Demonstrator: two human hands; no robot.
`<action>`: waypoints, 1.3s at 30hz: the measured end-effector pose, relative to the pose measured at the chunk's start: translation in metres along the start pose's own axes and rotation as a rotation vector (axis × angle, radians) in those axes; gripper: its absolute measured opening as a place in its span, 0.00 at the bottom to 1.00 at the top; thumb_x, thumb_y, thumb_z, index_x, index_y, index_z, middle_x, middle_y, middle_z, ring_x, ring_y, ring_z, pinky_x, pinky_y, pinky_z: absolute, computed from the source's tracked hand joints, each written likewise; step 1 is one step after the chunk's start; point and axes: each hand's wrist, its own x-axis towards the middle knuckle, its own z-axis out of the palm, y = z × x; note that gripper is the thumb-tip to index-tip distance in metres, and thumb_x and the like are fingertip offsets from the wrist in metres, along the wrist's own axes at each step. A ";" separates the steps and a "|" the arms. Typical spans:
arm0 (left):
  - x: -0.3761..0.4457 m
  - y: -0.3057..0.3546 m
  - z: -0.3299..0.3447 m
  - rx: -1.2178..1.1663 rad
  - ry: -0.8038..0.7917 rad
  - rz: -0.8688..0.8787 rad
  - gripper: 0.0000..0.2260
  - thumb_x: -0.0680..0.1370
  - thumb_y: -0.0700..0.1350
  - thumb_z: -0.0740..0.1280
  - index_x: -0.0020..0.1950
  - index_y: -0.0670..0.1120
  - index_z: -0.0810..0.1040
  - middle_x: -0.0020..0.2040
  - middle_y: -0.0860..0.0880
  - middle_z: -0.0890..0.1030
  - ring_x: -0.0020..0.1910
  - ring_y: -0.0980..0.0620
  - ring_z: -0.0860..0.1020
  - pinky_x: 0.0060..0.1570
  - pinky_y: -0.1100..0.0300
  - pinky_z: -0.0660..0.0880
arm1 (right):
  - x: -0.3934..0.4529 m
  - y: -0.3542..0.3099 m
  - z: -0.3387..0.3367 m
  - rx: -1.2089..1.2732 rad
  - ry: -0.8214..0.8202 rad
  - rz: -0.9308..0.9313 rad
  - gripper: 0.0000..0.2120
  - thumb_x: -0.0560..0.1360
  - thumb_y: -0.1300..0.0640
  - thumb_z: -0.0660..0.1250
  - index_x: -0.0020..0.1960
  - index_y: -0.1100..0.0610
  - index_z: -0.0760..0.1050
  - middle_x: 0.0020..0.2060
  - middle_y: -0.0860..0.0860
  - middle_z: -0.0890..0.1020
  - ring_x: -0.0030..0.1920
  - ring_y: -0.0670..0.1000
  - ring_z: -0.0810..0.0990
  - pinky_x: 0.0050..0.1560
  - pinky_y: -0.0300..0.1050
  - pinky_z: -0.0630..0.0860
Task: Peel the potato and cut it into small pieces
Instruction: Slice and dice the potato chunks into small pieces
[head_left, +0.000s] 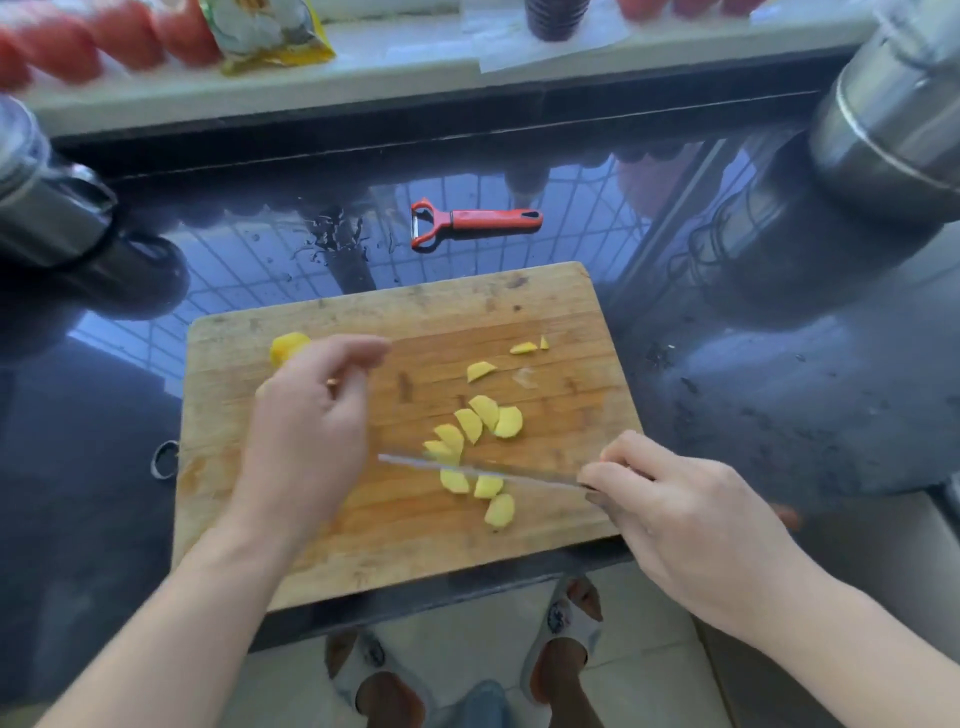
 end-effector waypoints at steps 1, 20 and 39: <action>-0.010 -0.006 -0.013 0.003 0.038 -0.065 0.14 0.84 0.39 0.62 0.55 0.56 0.84 0.52 0.61 0.84 0.46 0.61 0.80 0.43 0.71 0.74 | -0.004 -0.007 -0.005 0.026 -0.034 -0.008 0.06 0.81 0.58 0.62 0.49 0.54 0.78 0.42 0.47 0.73 0.27 0.53 0.69 0.26 0.47 0.71; -0.047 -0.055 -0.017 0.278 0.027 0.106 0.12 0.79 0.32 0.68 0.56 0.47 0.84 0.53 0.55 0.81 0.52 0.53 0.78 0.53 0.58 0.72 | 0.056 0.041 0.003 -0.133 0.029 0.070 0.07 0.80 0.54 0.63 0.46 0.56 0.73 0.38 0.49 0.72 0.26 0.60 0.73 0.24 0.53 0.72; -0.023 -0.059 -0.022 0.418 0.014 0.096 0.13 0.79 0.35 0.70 0.62 0.45 0.81 0.59 0.47 0.80 0.61 0.45 0.76 0.58 0.52 0.72 | -0.010 0.002 -0.009 0.025 -0.207 -0.034 0.13 0.83 0.50 0.55 0.47 0.52 0.75 0.40 0.45 0.73 0.29 0.51 0.72 0.28 0.48 0.74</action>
